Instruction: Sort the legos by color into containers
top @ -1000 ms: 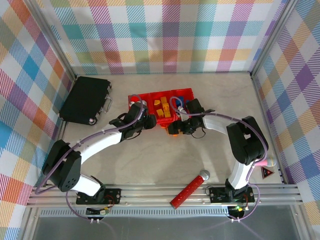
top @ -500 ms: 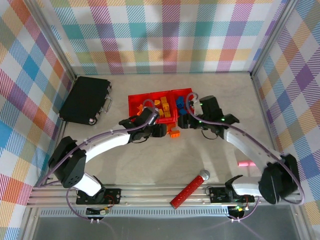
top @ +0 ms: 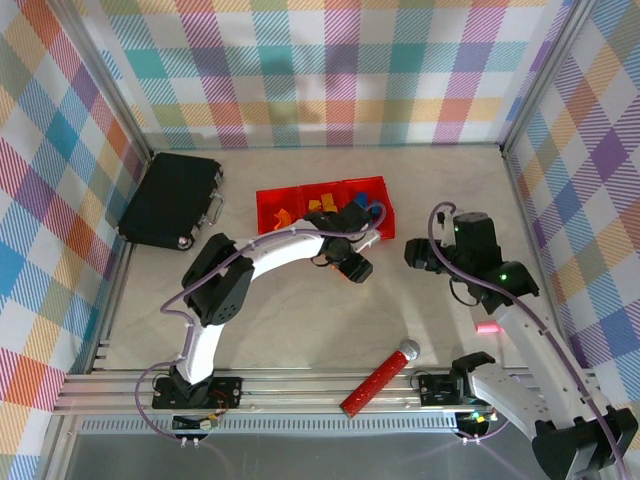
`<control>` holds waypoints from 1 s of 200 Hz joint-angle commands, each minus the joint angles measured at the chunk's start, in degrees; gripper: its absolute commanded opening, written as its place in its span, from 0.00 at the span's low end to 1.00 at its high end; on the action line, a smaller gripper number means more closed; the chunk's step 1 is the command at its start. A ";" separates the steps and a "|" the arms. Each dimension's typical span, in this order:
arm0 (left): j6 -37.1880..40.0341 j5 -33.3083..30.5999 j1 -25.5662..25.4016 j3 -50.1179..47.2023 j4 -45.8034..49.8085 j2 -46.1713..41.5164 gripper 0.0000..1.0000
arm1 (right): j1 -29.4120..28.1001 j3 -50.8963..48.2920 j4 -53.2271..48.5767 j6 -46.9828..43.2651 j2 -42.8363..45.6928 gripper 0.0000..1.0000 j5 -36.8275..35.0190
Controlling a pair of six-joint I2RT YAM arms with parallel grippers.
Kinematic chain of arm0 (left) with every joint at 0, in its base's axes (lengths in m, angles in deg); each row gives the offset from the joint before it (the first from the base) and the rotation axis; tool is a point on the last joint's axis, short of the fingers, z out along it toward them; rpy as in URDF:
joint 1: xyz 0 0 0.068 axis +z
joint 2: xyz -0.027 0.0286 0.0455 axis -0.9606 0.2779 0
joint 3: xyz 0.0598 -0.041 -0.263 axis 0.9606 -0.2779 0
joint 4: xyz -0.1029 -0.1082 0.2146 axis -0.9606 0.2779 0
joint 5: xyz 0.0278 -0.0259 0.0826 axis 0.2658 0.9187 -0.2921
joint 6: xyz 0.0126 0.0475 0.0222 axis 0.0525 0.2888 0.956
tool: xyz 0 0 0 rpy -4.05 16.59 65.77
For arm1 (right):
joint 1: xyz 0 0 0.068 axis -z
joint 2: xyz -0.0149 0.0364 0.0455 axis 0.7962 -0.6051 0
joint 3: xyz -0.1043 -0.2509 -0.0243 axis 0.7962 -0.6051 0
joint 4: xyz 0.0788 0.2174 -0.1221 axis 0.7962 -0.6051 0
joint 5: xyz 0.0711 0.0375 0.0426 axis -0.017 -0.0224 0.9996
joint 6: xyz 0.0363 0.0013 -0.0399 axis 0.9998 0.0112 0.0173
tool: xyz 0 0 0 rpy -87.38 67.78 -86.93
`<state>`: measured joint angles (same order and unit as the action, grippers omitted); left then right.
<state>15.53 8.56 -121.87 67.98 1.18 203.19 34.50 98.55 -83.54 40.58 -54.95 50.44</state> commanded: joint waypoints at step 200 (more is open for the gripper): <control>12.52 -8.35 -1.91 12.51 12.49 11.07 0.53 | 0.95 -3.89 -4.88 -0.66 3.53 0.76 0.62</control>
<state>27.79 1.53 -123.47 79.57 9.93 213.28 35.18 95.34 -87.33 40.19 -52.30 50.57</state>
